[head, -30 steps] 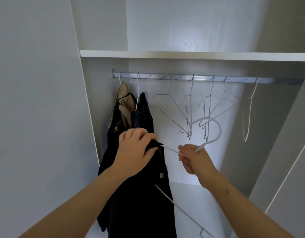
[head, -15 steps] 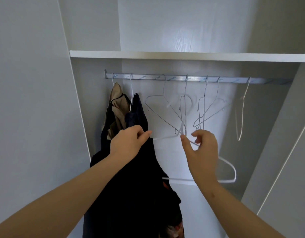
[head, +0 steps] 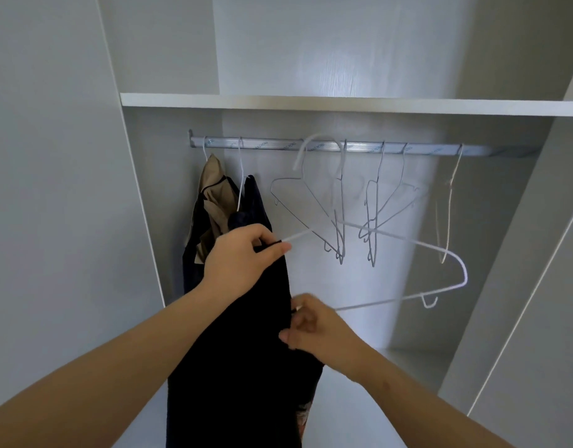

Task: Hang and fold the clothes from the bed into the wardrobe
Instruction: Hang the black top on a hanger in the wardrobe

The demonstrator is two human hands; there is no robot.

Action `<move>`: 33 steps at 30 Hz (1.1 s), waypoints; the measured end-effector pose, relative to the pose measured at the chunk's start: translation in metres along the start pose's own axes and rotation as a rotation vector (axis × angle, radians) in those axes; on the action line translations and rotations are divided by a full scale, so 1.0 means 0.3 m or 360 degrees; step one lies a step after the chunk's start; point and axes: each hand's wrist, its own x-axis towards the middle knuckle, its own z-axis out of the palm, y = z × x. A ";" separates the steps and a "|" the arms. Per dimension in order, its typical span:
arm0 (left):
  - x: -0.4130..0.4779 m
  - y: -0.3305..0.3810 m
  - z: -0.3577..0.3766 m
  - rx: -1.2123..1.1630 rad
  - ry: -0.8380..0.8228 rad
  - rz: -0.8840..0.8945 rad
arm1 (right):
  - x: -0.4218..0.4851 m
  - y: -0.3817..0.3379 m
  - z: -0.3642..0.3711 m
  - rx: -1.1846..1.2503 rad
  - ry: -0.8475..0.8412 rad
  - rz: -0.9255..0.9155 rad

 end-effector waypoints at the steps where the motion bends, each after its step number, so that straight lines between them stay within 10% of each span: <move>1: 0.003 -0.003 -0.014 -0.0011 0.0046 0.0031 | -0.010 0.020 0.004 -0.0132 -0.0115 0.0026; 10: 0.029 -0.027 -0.093 -0.0033 0.0180 0.0169 | -0.019 0.122 -0.028 -0.1440 -0.0249 0.0134; 20: -0.008 -0.141 -0.154 0.0133 0.0053 0.0103 | -0.002 -0.034 -0.238 0.1171 0.0806 0.0436; 33: -0.050 -0.102 -0.059 -0.0171 0.0120 -0.0043 | 0.023 -0.034 -0.160 0.0936 0.1015 0.0322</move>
